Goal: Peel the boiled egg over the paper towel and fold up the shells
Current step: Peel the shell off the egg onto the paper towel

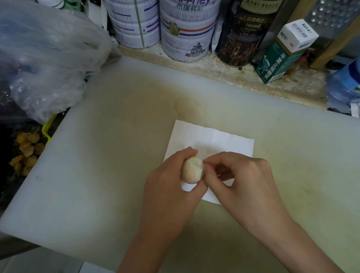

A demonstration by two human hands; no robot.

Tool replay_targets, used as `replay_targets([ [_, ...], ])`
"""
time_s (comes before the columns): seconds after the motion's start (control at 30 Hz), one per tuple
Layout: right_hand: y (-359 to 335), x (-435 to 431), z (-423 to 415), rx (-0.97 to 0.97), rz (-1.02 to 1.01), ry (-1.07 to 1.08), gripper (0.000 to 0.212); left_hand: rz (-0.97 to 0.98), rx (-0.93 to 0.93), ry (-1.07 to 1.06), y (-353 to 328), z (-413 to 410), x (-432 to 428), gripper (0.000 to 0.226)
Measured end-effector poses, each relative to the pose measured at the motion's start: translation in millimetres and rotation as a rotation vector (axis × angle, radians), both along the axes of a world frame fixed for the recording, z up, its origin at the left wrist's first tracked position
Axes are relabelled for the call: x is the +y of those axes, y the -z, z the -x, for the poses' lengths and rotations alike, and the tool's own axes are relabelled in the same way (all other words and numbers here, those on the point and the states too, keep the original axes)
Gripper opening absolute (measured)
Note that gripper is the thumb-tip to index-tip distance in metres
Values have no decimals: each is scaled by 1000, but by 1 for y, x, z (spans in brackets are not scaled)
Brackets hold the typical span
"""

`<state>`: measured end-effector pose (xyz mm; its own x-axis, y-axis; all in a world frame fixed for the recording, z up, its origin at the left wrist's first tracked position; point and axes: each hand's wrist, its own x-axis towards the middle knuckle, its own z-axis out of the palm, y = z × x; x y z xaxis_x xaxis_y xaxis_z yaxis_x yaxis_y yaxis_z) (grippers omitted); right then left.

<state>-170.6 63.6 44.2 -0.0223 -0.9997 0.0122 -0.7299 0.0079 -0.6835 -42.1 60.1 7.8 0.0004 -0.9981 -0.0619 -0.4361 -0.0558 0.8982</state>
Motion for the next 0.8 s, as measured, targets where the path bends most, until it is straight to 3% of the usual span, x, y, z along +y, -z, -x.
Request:
replay_targets([
  [0.2,4,-2,6,-31,15,-8,12,-12,34,4,3,0,-1,43],
  [0.4,10,-13,14,-173,-47,117,15,-72,162,-28,6,-3,-5,42],
  [0.57,21,-20,16,-106,-96,137,14,-193,292,-87,7,-8,-9,40],
  [0.8,8,-17,16,-110,-76,-4,22,-264,408,-106,7,-14,-13,43],
])
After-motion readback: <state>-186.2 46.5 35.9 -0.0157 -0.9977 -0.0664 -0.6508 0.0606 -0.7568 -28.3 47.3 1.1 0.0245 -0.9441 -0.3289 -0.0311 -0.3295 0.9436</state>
